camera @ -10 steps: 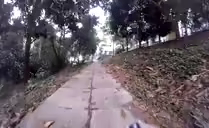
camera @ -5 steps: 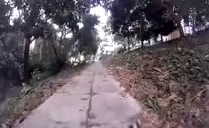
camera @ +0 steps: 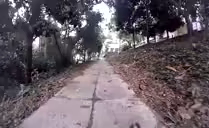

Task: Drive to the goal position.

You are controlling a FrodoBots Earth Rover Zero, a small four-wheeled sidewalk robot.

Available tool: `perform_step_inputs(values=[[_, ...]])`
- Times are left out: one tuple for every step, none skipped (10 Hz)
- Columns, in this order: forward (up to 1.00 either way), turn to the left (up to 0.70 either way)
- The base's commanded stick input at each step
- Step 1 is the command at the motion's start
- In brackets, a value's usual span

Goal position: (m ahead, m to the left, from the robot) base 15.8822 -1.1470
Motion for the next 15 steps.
perform_step_inputs(values=[[0.7, 0.01], [0.7, 0.01], [0.7, 0.01], [0.7, 0.01], [0.7, 0.01], [0.7, 0.01], [0.7, 0.01], [0.7, 0.01], [0.7, 0.01], [0.7, 0.01], [0.7, 0.01], [0.7, 0.01], [0.7, 0.01], [0.7, 0.01], [0.7, 0.01]])
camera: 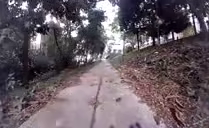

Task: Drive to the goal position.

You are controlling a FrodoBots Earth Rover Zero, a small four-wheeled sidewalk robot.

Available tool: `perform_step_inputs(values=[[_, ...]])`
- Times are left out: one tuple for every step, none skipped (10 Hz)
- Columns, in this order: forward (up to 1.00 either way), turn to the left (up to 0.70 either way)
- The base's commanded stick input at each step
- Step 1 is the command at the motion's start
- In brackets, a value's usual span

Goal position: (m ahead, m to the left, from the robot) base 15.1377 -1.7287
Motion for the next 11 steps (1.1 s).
perform_step_inputs(values=[[0.7, 0.01], [0.7, 0.01], [0.7, 0.01], [0.7, 0.01], [0.7, 0.01], [0.7, 0.01], [0.7, 0.01], [0.7, 0.01], [0.7, 0.01], [0.7, 0.01], [0.7, 0.01]])
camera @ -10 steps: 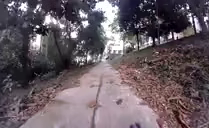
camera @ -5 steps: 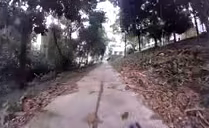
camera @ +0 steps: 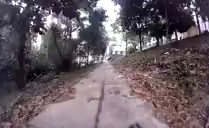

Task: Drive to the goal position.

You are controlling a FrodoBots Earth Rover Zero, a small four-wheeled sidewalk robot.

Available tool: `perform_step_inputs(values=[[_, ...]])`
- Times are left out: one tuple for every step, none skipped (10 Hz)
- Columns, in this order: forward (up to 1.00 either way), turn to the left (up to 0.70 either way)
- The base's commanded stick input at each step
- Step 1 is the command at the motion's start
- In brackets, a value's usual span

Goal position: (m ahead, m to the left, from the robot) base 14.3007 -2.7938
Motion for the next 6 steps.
perform_step_inputs(values=[[0.7, -0.04], [0.7, -0.13], [0.7, -0.13], [0.7, -0.13], [0.7, -0.13], [0.7, -0.13]])
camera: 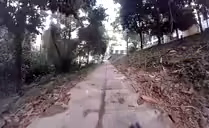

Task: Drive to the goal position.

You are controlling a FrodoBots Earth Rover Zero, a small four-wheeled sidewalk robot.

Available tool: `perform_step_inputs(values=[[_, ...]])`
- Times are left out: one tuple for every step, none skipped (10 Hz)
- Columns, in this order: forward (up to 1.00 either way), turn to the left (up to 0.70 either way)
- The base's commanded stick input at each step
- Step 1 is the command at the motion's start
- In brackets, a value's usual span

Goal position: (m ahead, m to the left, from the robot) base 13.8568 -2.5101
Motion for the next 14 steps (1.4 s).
perform_step_inputs(values=[[0.7, -0.13], [0.7, -0.13], [0.7, -0.13], [0.7, -0.13], [0.7, -0.06], [0.7, 0.01], [0.7, 0.01], [0.7, 0.01], [0.7, 0.01], [0.7, 0.01], [0.7, 0.01], [0.7, 0.01], [0.7, -0.07], [0.7, -0.09]])
